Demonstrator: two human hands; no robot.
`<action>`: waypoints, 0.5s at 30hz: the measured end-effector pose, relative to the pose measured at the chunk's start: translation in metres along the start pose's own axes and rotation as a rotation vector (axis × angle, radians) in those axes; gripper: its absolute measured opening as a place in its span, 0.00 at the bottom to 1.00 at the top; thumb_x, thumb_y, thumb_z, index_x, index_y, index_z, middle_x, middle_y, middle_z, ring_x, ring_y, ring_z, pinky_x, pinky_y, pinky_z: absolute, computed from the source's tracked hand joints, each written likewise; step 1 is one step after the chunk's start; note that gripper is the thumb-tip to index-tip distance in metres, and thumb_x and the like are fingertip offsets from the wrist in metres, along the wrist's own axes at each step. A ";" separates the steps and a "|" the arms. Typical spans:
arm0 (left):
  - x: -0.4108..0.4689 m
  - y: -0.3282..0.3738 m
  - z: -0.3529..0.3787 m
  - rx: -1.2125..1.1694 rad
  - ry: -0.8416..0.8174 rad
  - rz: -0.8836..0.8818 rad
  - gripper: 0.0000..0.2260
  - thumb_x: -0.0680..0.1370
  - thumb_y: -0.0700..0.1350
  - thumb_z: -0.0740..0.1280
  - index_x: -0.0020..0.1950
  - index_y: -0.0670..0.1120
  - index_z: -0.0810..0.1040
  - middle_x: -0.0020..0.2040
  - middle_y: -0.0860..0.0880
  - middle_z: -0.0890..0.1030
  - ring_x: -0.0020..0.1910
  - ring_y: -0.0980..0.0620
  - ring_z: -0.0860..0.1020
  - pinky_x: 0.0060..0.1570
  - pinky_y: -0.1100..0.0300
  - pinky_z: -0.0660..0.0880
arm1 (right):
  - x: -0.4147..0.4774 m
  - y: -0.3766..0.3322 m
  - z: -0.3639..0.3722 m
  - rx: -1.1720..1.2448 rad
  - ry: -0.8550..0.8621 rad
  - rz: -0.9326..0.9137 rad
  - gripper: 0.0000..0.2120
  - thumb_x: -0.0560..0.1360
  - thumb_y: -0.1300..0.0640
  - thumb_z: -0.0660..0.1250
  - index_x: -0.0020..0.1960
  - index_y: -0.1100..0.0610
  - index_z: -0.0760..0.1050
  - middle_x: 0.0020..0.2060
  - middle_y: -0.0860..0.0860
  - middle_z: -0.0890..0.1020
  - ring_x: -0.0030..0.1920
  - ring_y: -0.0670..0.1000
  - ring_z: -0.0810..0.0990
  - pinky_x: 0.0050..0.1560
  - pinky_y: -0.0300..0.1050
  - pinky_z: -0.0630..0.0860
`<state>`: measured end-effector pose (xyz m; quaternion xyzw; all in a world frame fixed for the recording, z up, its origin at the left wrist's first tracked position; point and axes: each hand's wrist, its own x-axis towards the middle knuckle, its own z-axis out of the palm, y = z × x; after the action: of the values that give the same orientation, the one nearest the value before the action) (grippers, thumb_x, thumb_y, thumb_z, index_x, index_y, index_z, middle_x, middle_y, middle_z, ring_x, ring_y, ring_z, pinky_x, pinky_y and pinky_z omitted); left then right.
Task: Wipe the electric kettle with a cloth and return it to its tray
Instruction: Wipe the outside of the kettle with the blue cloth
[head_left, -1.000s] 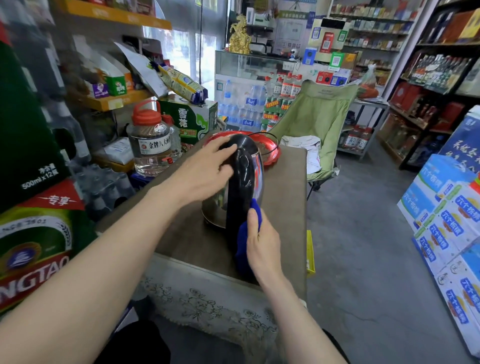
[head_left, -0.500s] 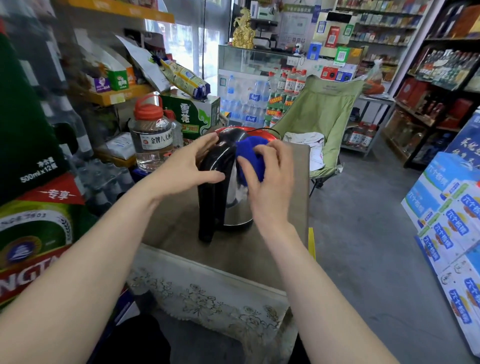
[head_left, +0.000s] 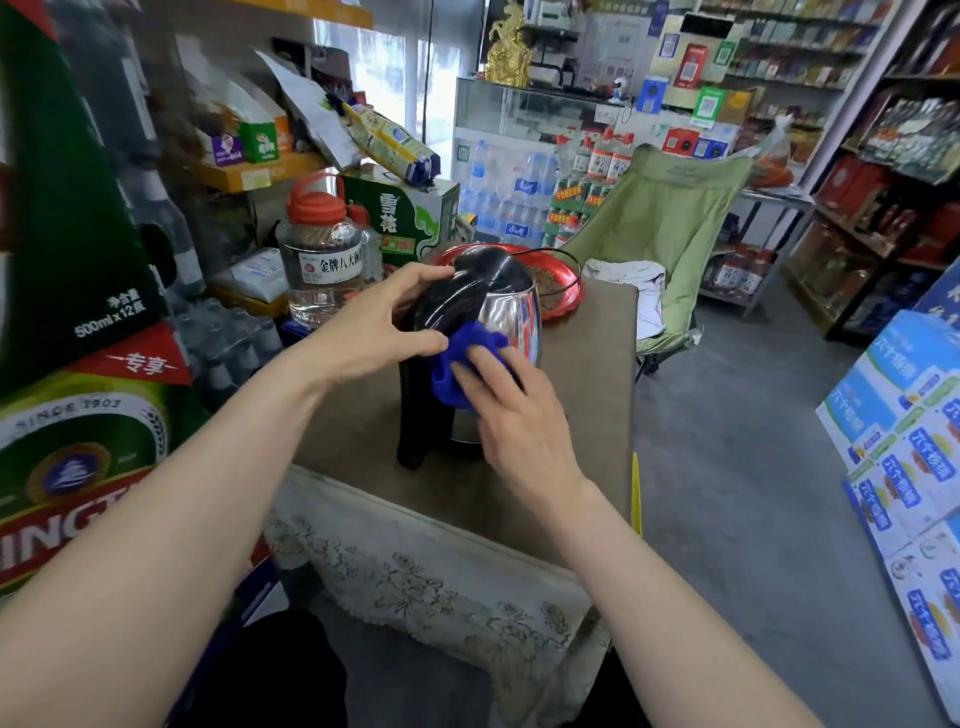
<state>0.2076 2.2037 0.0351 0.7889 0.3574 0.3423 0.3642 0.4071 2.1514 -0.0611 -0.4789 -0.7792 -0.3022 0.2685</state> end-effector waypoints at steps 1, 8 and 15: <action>0.000 0.001 0.000 0.002 0.003 0.004 0.31 0.69 0.45 0.72 0.71 0.54 0.68 0.67 0.58 0.75 0.66 0.63 0.73 0.70 0.54 0.67 | 0.010 0.002 -0.005 -0.001 0.056 0.055 0.20 0.73 0.66 0.64 0.65 0.61 0.78 0.66 0.58 0.78 0.61 0.65 0.76 0.64 0.56 0.74; -0.003 0.001 0.000 0.043 0.018 0.005 0.30 0.69 0.49 0.71 0.71 0.57 0.68 0.65 0.58 0.76 0.64 0.62 0.74 0.68 0.53 0.69 | -0.012 -0.018 0.018 0.022 0.014 -0.020 0.20 0.75 0.65 0.58 0.62 0.58 0.80 0.66 0.56 0.67 0.61 0.64 0.71 0.63 0.57 0.73; -0.009 -0.008 0.012 0.093 0.112 -0.002 0.30 0.71 0.54 0.67 0.73 0.63 0.64 0.66 0.57 0.75 0.63 0.58 0.75 0.66 0.52 0.71 | -0.037 -0.043 0.013 0.122 -0.229 0.182 0.19 0.69 0.66 0.63 0.59 0.57 0.80 0.61 0.59 0.76 0.53 0.63 0.73 0.50 0.55 0.77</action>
<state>0.2102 2.1963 0.0205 0.7842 0.3935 0.3685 0.3071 0.3808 2.1234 -0.1054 -0.5617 -0.7751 -0.1719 0.2326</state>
